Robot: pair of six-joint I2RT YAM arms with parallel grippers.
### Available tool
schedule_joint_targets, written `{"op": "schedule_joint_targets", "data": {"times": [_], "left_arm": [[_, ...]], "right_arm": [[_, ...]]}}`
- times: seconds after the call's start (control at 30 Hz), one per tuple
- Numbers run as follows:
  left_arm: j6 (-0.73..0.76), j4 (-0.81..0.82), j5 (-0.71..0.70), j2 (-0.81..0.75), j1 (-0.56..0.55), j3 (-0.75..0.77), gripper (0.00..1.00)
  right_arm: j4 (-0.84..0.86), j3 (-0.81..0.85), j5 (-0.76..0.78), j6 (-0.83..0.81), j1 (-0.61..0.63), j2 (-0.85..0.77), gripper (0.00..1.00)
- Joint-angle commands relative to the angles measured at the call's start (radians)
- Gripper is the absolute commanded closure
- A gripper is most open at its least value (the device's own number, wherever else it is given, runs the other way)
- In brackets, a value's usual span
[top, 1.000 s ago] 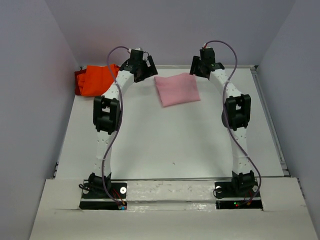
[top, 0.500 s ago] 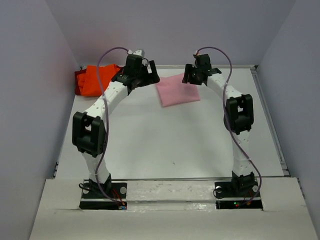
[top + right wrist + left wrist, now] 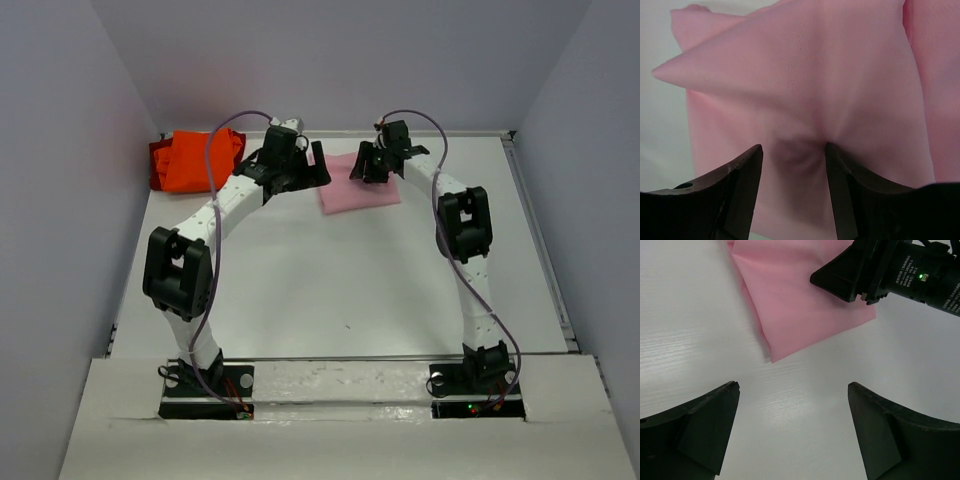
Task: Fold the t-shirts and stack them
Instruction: Fold the tshirt, then neatly place the folded tshirt to the corner
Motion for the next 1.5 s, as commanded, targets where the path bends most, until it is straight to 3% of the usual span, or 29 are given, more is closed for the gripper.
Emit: {"op": "schedule_joint_targets", "data": {"times": [0.0,0.37,0.57,0.63,0.67,0.7,0.8,0.93,1.0,1.03,1.1,1.3,1.47], "left_arm": [[0.003,0.013,0.036,-0.032,0.002,0.015,0.01],[-0.002,0.01,0.026,-0.038,0.009,0.011,0.01],[-0.006,0.024,0.04,-0.026,0.011,0.003,0.01],[0.0,0.028,0.025,-0.01,0.009,-0.001,0.01],[0.003,0.025,0.019,-0.006,0.009,0.0,0.01],[0.006,0.022,0.008,0.0,0.009,0.005,0.01],[0.009,0.018,0.0,0.011,0.009,0.008,0.01],[0.017,0.002,0.0,0.013,0.009,0.017,0.01],[0.015,-0.002,-0.004,0.008,0.009,0.017,0.01],[0.015,-0.005,0.008,0.01,0.009,0.019,0.01],[0.012,-0.008,0.025,0.013,0.009,0.023,0.01],[0.01,-0.031,0.027,0.014,-0.004,0.029,0.01],[0.024,-0.044,0.007,0.025,-0.03,0.032,0.01]], "right_arm": [[0.008,-0.088,-0.044,0.034,-0.004,-0.038,0.43],[0.125,-0.612,0.019,0.045,0.046,-0.33,0.45],[0.124,-0.718,0.022,0.0,0.065,-0.452,0.42],[0.08,-0.689,0.027,-0.076,0.065,-0.516,0.33],[0.063,-0.675,0.031,-0.076,0.076,-0.544,0.22],[0.046,-0.643,0.053,-0.12,0.076,-0.571,0.03],[-0.051,-0.586,0.076,-0.205,0.116,-0.669,0.0],[-0.104,-0.611,0.203,-0.262,0.211,-0.779,0.01],[-0.166,-0.627,0.262,-0.325,0.258,-0.785,0.05],[-0.179,-0.64,0.4,-0.348,0.321,-0.777,0.05],[-0.218,-0.687,0.511,-0.424,0.414,-0.769,0.04],[-0.223,-0.804,0.812,-0.489,0.502,-0.734,0.0],[-0.094,-0.9,0.84,-0.512,0.514,-0.763,0.0]]}}
